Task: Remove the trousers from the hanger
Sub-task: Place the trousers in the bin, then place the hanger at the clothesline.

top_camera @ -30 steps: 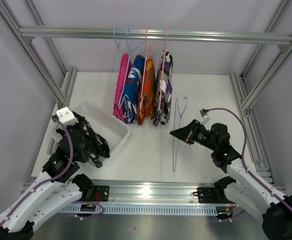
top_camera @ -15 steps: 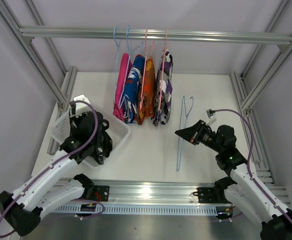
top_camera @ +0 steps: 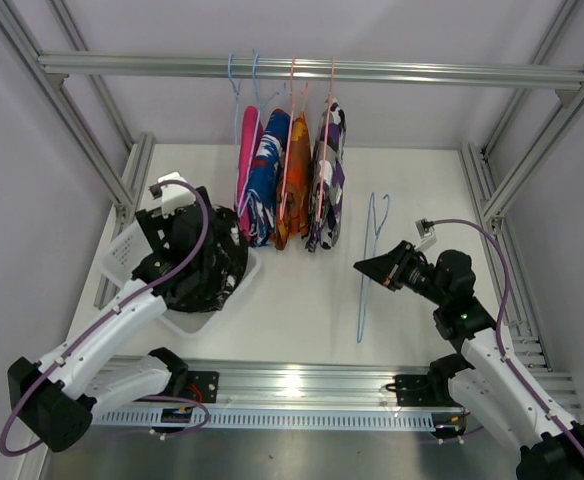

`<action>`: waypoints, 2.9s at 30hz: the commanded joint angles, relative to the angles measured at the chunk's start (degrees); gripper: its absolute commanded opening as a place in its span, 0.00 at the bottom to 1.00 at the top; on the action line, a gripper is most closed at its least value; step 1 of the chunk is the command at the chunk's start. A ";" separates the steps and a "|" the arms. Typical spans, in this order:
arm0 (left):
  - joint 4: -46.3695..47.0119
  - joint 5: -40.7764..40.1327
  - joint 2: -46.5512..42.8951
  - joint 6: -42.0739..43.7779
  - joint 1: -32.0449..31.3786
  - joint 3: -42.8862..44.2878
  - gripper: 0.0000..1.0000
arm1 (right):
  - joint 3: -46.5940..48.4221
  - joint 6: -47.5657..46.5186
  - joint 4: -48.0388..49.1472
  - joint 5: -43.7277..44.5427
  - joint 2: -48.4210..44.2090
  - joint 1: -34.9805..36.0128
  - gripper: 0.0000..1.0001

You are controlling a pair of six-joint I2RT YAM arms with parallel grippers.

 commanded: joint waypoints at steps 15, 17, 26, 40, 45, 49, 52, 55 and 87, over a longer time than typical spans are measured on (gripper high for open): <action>-12.41 6.90 -1.76 -20.79 0.60 1.81 0.99 | -0.63 -1.25 1.87 -1.23 0.09 -0.44 0.00; -14.43 9.62 -0.44 -25.78 0.60 1.56 0.99 | -0.54 -1.42 1.43 -1.05 -0.26 -0.44 0.00; -17.51 15.43 11.25 -40.39 0.60 -1.70 0.99 | 0.51 -3.71 -2.78 -1.58 -2.37 -1.84 0.00; -15.41 21.50 17.05 -48.84 0.60 -9.52 0.99 | -1.07 -3.97 -1.03 -4.74 -0.61 -5.62 0.00; -17.08 20.18 15.49 -47.79 0.60 -7.94 0.99 | -0.72 -4.41 -1.91 -4.92 -1.49 -5.97 0.00; -18.13 20.09 9.95 -44.28 0.52 -5.31 1.00 | -0.89 -4.33 -1.47 -5.09 -1.14 -5.97 0.00; -17.60 21.93 6.00 -36.73 0.43 -1.10 0.99 | -0.89 -4.41 -1.38 -5.09 -0.52 -5.71 0.00; -18.66 22.90 2.49 -31.71 0.17 3.30 0.99 | -0.54 -4.41 -2.08 -5.10 -0.61 -5.53 0.00; 4.63 36.88 -27.32 2.40 -0.19 -3.63 0.99 | 46.11 -24.89 -29.33 -2.81 20.39 -4.48 0.00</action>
